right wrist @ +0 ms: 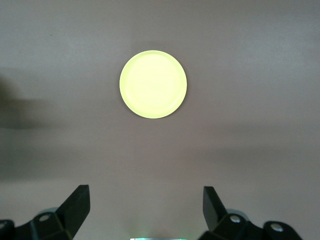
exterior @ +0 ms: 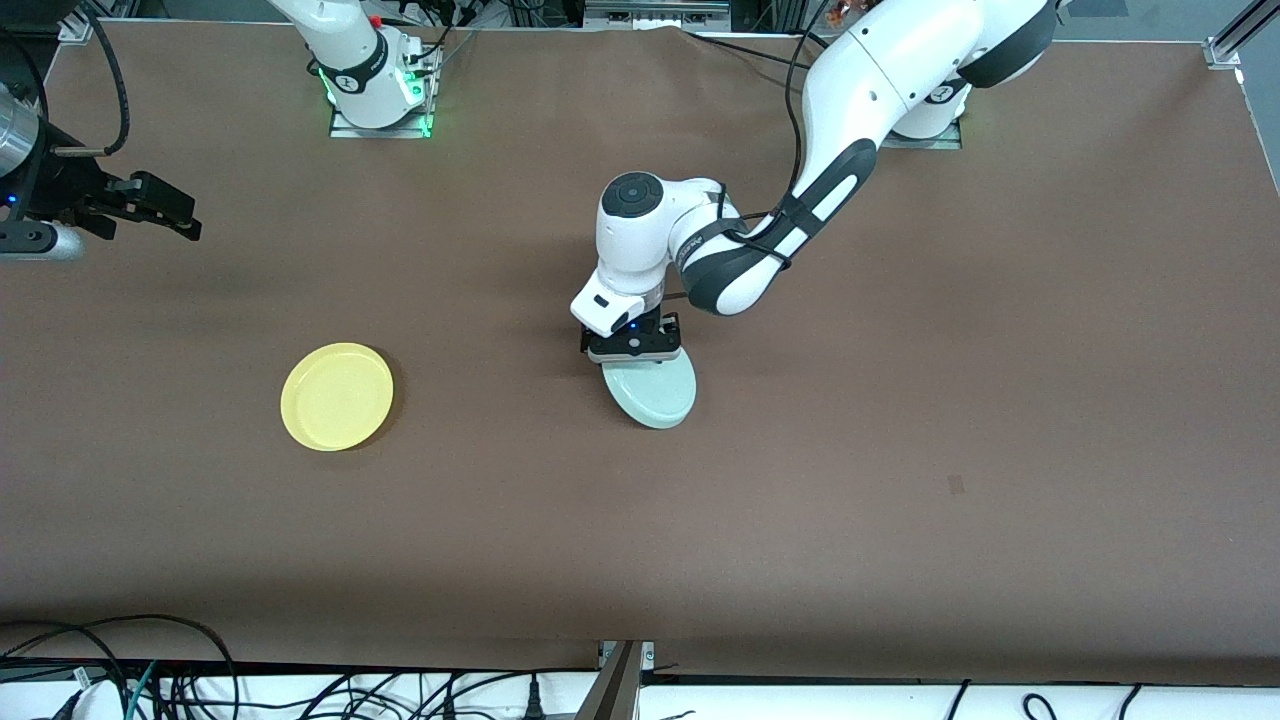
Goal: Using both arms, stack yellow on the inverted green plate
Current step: 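Lower the inverted green plate onto the table and open the left gripper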
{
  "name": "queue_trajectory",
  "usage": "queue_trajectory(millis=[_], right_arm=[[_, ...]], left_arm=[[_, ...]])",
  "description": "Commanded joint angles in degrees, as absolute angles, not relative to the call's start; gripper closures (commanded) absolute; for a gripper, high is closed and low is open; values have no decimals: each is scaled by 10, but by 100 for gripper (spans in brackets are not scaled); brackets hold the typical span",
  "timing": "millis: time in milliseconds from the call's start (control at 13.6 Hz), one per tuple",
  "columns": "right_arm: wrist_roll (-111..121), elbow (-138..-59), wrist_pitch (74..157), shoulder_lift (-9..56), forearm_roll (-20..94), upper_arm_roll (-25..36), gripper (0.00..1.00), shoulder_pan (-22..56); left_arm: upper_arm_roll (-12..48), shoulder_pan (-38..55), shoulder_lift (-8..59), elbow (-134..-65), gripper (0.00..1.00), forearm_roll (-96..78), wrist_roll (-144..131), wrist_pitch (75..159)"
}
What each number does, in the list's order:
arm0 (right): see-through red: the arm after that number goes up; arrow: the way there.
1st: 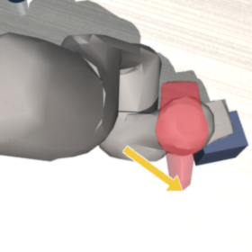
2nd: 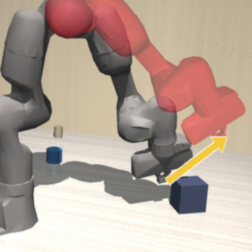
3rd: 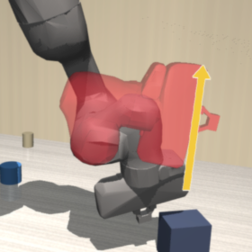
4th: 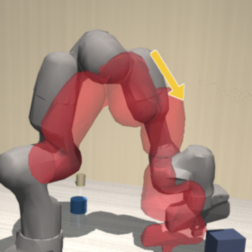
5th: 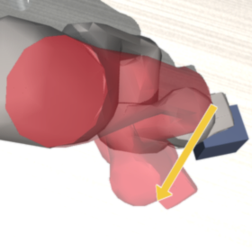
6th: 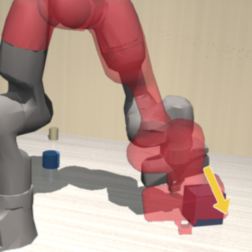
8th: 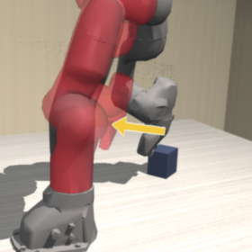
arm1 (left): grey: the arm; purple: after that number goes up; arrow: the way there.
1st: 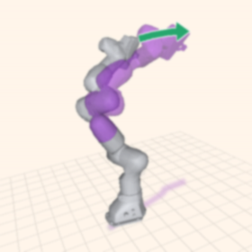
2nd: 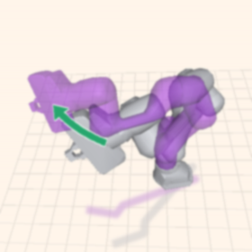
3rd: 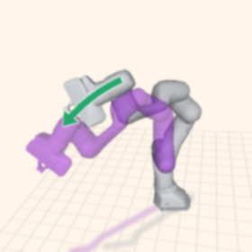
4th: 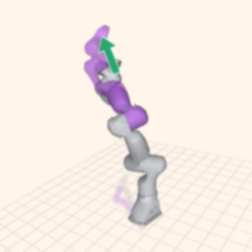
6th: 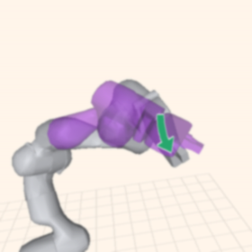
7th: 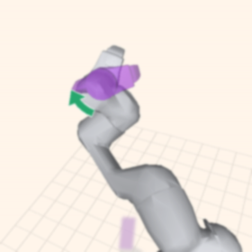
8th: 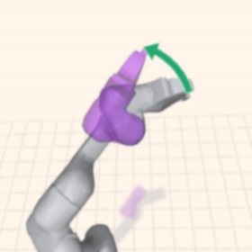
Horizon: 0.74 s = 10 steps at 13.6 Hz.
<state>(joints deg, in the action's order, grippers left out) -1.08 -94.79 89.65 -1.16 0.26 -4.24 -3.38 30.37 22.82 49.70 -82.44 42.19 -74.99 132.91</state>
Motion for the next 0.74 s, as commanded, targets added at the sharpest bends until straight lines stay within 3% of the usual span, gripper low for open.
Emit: queue_trajectory(millis=[0,221,368,442,663], right_arm=[[-6,-940,886,-13,11,-40,0,-35],[-6,-940,886,-13,12,-40,0,-35],[-6,-940,886,-13,12,-40,0,-35],[-6,-940,886,-13,12,-40,0,-35],[-7,-940,886,-13,11,-40,0,-35]], left_arm=[[305,219,455,-844,0,407,-727,1318],[305,207,429,-843,0,403,-646,1257],[305,200,430,-844,0,307,-667,1288],[303,200,432,-852,0,270,-667,1348],[299,200,432,-854,0,269,-656,1355]])
